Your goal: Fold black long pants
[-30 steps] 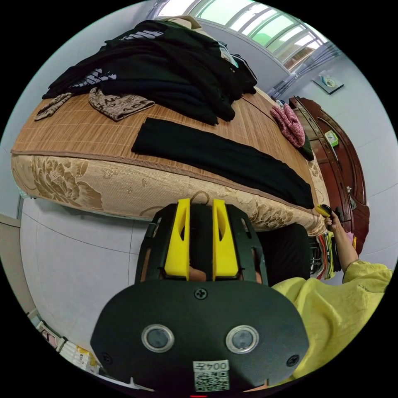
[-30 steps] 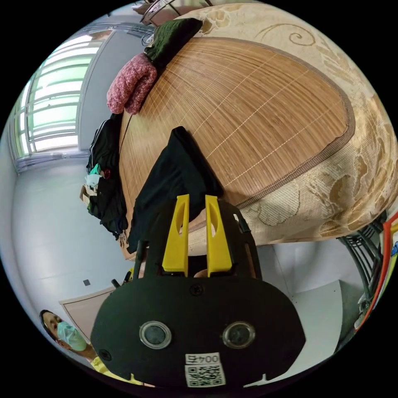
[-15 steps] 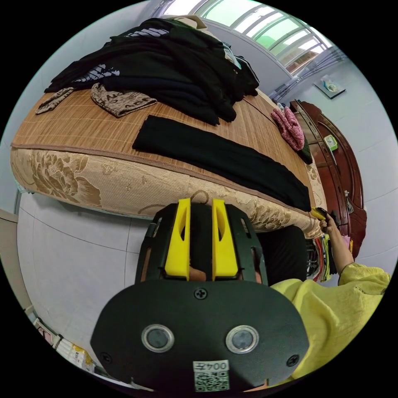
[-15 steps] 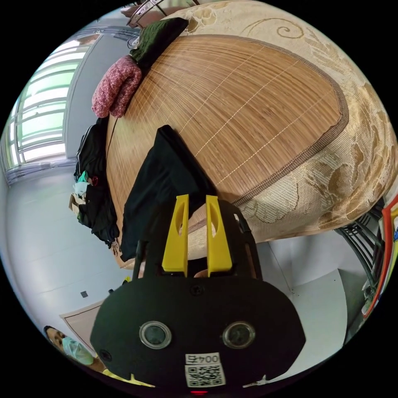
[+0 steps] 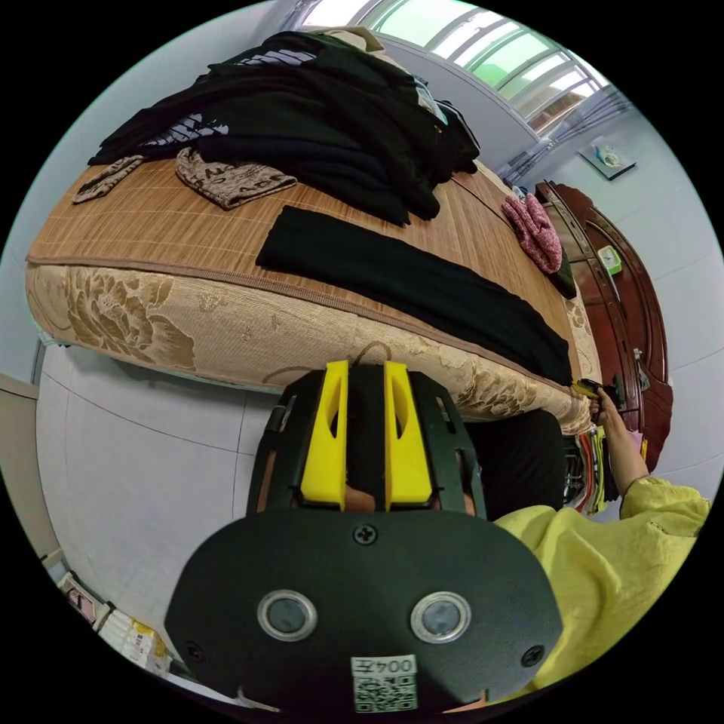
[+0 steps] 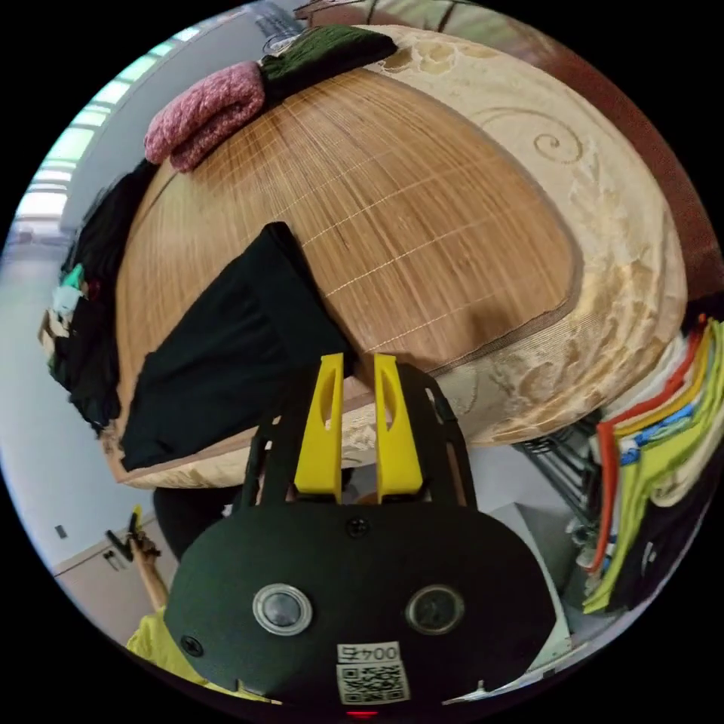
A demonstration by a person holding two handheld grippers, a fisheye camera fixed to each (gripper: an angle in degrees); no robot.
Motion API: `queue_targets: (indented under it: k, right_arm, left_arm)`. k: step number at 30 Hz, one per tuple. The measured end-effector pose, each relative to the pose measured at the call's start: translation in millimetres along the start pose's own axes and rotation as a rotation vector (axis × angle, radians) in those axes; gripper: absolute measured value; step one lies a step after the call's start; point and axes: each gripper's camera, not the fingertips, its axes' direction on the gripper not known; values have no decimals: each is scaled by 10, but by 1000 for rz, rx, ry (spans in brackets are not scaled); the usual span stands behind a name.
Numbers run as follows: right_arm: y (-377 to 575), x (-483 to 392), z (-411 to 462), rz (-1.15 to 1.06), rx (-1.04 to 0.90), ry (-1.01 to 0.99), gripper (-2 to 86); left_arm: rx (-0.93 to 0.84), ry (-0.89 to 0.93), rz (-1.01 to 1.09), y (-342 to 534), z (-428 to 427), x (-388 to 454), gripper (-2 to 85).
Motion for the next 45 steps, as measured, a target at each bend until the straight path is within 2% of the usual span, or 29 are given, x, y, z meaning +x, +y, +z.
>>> queue_targets:
  k: [2, 3, 7, 9, 12, 14, 20, 27, 30, 34, 41, 45]
  right_arm:
    - [23, -525, -193, -65, 84, 222, 12]
    - [39, -691, -235, -104, 97, 235, 7]
    - [196, -2088, -161, -469, -26, 15, -5]
    - [237, -2681, 47, -567, -106, 27, -7]
    - [249, -3528, 448, -704, -207, 145, -8]
    - [211, -4021, 765, -756, -252, 318, -8]
    - [224, -4938, 1078, -959, -348, 542, -7]
    - [127, -5642, 1298, -985, -422, 605, -7]
    - [75, -5828, 1313, -963, -407, 560, -7]
    - [-39, -5995, 1310, -888, -397, 448, -7]
    - [-186, -6182, 1322, -766, -388, 272, -5]
    - [-200, -6314, 1346, -747, -382, 241, -6]
  left_arm:
    - [4, -6, 1, -28, 22, 7, 74]
    - [9, -12, 5, -47, 38, 15, 73]
    - [22, -22, 20, -153, 163, 38, 65]
    - [19, -24, 33, -236, 236, 60, 63]
    - [10, -76, 97, -438, 331, 130, 55]
    - [8, -133, 146, -608, 360, 159, 48]
    - [48, -275, 311, -1394, 384, 88, 30]
    - [-37, -422, 355, -2242, 879, -267, 9]
    - [-156, -396, 375, -2449, 1130, -350, 6]
    - [-201, -428, 451, -2622, 1239, -284, 3]
    - [-190, -459, 397, -2767, 1351, -331, 4]
    - [-199, -445, 404, -2872, 1391, -428, 7]
